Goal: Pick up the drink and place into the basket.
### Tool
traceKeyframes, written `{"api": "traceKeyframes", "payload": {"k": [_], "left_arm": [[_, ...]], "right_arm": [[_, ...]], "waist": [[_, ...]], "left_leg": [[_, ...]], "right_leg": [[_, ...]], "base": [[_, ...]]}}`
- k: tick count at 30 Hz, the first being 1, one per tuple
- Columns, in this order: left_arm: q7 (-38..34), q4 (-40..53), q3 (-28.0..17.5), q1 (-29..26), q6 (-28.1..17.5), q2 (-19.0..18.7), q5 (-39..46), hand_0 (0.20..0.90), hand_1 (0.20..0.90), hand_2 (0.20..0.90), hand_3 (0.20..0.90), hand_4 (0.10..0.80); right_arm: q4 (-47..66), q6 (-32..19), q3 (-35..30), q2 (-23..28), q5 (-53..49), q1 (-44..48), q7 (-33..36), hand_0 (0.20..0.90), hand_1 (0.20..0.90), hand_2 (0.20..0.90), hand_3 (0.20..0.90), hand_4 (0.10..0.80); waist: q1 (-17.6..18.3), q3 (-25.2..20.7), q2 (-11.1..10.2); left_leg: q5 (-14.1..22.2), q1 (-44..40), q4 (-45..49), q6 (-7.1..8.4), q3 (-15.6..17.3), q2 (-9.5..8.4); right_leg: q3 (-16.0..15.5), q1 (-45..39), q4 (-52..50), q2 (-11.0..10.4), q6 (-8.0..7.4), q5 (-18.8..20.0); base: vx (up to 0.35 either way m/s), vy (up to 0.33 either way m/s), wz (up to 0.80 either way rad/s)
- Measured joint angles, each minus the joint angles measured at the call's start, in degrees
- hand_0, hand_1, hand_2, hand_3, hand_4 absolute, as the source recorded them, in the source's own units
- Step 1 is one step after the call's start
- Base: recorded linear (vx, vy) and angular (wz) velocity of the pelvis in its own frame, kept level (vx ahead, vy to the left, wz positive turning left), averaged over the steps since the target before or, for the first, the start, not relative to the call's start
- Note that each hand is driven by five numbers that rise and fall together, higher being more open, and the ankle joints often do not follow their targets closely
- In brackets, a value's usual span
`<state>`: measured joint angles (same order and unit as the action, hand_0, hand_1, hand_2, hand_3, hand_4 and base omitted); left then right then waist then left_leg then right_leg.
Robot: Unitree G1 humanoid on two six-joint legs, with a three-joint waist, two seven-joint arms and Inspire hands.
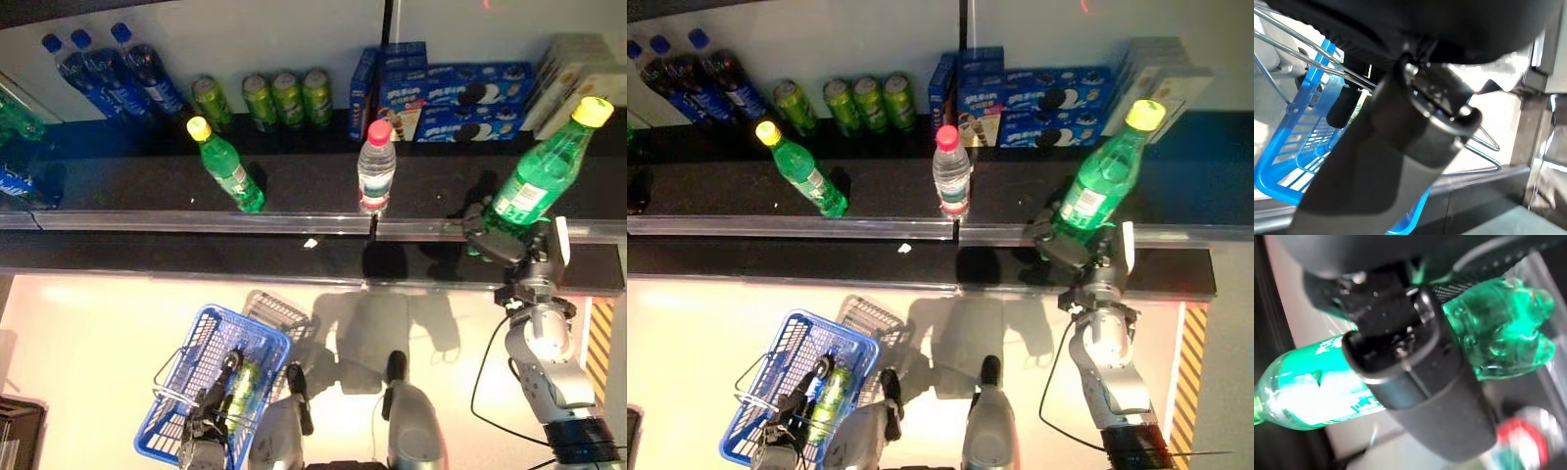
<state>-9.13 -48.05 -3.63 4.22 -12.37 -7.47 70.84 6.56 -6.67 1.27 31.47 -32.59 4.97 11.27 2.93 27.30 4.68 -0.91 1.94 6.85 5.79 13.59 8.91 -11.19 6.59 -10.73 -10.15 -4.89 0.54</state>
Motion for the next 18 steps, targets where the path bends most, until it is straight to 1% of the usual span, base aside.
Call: {"api": "traceKeyframes", "payload": {"k": [3, 5, 7, 11, 15, 18], "left_arm": [[0.98, 0.11, 0.1, 0.73, -0.18, -0.17, 0.05, 0.3, 0.3, 0.3, 0.2, 0.1], [1.33, 0.11, 0.48, 1.07, -0.26, -0.28, 0.17, 0.3, 0.3, 0.3, 0.2, 0.1], [2.41, 0.12, 0.71, 1.61, -0.56, -0.31, 0.37, 0.3, 0.3, 0.3, 0.2, 0.1], [3.98, 2.08, 1.32, 2.78, -0.79, -0.35, 0.45, 0.3, 0.3, 0.3, 0.2, 0.1], [6.27, 4.58, 3.53, 3.77, -1.13, -0.44, 0.67, 0.3, 0.3, 0.3, 0.2, 0.1], [6.35, 7.67, 6.13, 4.7, -1.09, -1.48, 0.01, 0.3, 0.3, 0.3, 0.2, 0.1]], "right_arm": [[1.71, 0.0, 2.52, -0.16, -2.21, -0.04, -4.62, 0.3, 0.3, 0.3, 0.2, 0.1], [2.09, 0.02, 4.79, -0.35, -5.67, -0.04, -8.3, 0.3, 0.3, 0.3, 0.2, 0.1], [3.02, 0.16, 7.08, -1.58, -8.58, -0.04, -11.69, 0.3, 0.3, 0.3, 0.2, 0.1], [5.87, 1.68, 10.91, -2.18, -10.28, -0.23, -17.86, 0.3, 0.3, 0.3, 0.2, 0.1], [7.39, 3.08, 15.61, -1.99, -10.31, -0.29, -22.97, 0.3, 0.3, 0.3, 0.2, 0.1], [7.57, 3.47, 17.98, -2.25, -10.33, -0.31, -24.21, 0.3, 0.3, 0.3, 0.2, 0.1]], "waist": [[-0.23, -1.59, -0.01], [-1.25, -3.3, 0.0], [-1.71, -4.5, -0.07], [-2.73, -5.31, -0.2], [-3.89, -7.98, -0.73], [-5.87, -8.25, -1.21]], "left_leg": [[0.01, 0.07, -0.11, 0.01, 0.0, 0.24], [0.02, 0.0, -0.53, 0.0, -0.02, 0.22], [-0.13, -0.16, -1.04, -0.12, -0.05, -0.01], [-0.54, -0.98, -2.25, -0.19, -0.32, -0.4], [-2.38, -1.14, -4.94, -0.54, -1.67, -1.28], [-2.7, -1.95, -5.83, -0.67, -2.22, -1.53]], "right_leg": [[-0.66, -0.34, 0.02, -0.13, 0.05, -0.04], [-0.81, -0.4, 0.06, -0.47, 0.27, -0.17], [-1.04, -0.5, 0.07, -0.54, 0.18, -0.19], [-1.48, -1.46, 0.53, -0.76, -0.16, -0.15], [-3.88, -2.62, 2.16, -1.07, -0.65, -0.03], [-5.38, -4.54, 3.63, -1.19, -0.96, 0.16]], "base": [[0.003, 0.043, 0.1], [0.005, 0.06, 0.07], [0.006, 0.049, 0.06], [0.005, 0.017, 0.07], [-0.002, 0.002, 0.29], [-0.01, -0.016, 0.25]]}}
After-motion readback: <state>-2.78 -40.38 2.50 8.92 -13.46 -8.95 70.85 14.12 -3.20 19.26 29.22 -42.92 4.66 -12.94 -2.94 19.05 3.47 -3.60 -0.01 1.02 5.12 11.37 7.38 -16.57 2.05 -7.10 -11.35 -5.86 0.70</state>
